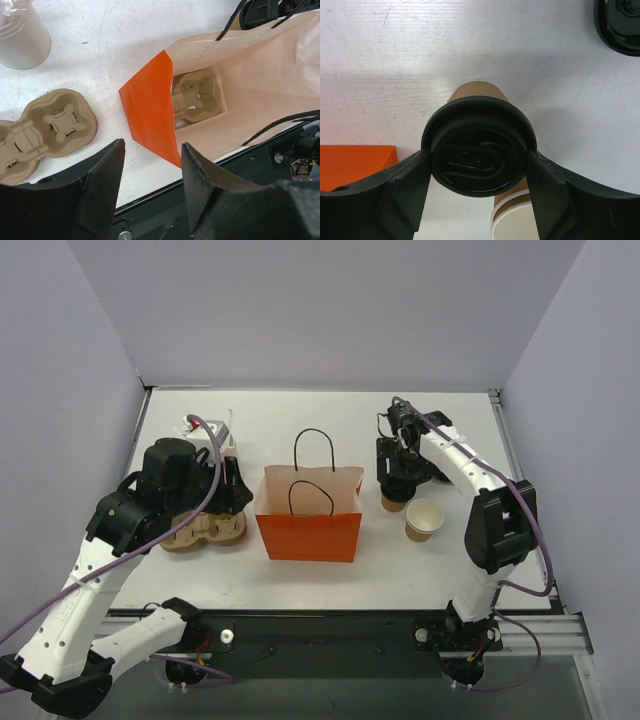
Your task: Pack the takeout coffee
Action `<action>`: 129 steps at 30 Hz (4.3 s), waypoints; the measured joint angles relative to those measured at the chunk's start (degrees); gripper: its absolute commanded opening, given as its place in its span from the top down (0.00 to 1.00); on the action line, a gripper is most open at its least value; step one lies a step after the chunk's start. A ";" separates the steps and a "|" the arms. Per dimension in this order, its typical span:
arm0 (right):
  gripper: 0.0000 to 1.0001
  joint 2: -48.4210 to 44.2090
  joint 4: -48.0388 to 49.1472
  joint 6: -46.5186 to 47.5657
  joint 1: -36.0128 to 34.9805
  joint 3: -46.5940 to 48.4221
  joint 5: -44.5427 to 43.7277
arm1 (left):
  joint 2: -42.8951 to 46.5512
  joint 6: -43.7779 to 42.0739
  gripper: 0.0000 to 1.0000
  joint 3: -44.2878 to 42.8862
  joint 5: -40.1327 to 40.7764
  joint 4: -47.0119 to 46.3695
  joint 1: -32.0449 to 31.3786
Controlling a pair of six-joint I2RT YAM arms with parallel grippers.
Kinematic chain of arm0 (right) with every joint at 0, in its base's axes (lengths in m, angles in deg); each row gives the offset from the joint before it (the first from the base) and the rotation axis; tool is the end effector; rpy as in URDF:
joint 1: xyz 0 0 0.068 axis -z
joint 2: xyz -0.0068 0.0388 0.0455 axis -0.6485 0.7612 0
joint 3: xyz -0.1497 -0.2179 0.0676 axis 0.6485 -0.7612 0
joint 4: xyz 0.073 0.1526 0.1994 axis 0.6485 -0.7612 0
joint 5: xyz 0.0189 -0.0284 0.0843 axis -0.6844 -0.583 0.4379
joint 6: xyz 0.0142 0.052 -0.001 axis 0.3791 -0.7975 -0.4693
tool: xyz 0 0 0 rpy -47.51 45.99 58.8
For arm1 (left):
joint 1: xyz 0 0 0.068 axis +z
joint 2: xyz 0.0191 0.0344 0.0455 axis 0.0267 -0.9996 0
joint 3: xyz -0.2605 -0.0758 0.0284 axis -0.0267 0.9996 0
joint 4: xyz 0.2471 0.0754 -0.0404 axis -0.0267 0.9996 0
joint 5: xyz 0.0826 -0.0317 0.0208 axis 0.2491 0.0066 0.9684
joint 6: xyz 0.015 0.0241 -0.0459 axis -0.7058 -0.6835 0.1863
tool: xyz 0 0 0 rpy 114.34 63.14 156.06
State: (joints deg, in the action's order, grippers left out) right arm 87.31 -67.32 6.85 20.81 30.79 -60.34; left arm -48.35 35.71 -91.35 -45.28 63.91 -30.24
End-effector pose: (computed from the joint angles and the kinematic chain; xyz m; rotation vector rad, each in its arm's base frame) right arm 0.3604 0.1274 0.2580 -0.0270 2.6264 0.1889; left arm 0.1443 -0.0816 0.4054 0.1944 2.2327 -0.5481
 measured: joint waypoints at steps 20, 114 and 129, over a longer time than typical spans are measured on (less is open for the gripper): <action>0.48 -11.45 -9.14 3.65 -0.59 7.61 -0.37 | -6.43 0.37 0.45 -3.43 0.94 -0.85 0.00; 0.57 -21.29 -7.85 17.70 -47.65 12.70 -11.91 | 9.20 -9.73 1.00 24.30 -14.12 -40.44 -2.80; 0.58 -23.28 0.98 26.40 -61.27 -7.08 -23.39 | 24.20 -2.67 1.00 39.78 -17.94 -46.93 -3.15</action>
State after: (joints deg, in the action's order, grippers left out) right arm 64.03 -66.33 33.25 -40.46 23.71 -83.72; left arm -24.15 33.05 -51.57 -63.23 16.98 -33.38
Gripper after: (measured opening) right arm 0.688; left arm 0.027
